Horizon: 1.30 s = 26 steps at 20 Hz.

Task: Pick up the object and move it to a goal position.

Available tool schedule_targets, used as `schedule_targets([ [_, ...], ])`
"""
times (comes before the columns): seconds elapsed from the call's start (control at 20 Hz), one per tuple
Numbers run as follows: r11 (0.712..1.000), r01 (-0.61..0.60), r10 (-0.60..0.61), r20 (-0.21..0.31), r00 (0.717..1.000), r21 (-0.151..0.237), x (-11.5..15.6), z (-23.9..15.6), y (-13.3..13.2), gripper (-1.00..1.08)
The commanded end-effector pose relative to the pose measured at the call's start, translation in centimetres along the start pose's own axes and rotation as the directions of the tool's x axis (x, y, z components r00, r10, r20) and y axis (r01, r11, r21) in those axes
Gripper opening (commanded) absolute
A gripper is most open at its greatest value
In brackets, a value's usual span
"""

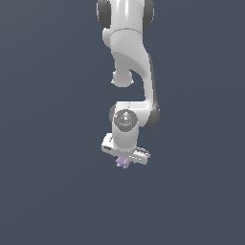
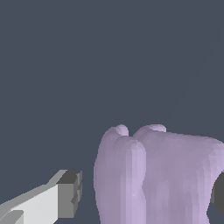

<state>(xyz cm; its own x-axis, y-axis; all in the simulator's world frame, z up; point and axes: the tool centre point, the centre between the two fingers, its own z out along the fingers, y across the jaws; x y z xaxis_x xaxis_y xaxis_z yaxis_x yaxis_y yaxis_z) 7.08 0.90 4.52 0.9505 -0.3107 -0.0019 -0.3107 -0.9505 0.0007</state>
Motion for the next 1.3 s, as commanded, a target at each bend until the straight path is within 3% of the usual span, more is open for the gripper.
schedule_targets([
  [0.0,1.000,0.000,0.000,-0.002,1.000,0.001,0.1,0.3,-0.1,1.00],
  [0.1,1.000,0.000,0.000,-0.002,1.000,0.001,0.2,0.3,-0.1,1.00],
  [0.15,1.000,0.000,0.000,-0.002,1.000,0.001,0.2,0.3,-0.1,-1.00],
  [0.8,1.000,0.000,0.000,-0.002,1.000,0.001,0.1,-0.1,-0.3,-1.00],
  [1.25,1.000,0.000,0.000,-0.002,1.000,0.001,-0.9,-4.8,-4.3,-1.00],
])
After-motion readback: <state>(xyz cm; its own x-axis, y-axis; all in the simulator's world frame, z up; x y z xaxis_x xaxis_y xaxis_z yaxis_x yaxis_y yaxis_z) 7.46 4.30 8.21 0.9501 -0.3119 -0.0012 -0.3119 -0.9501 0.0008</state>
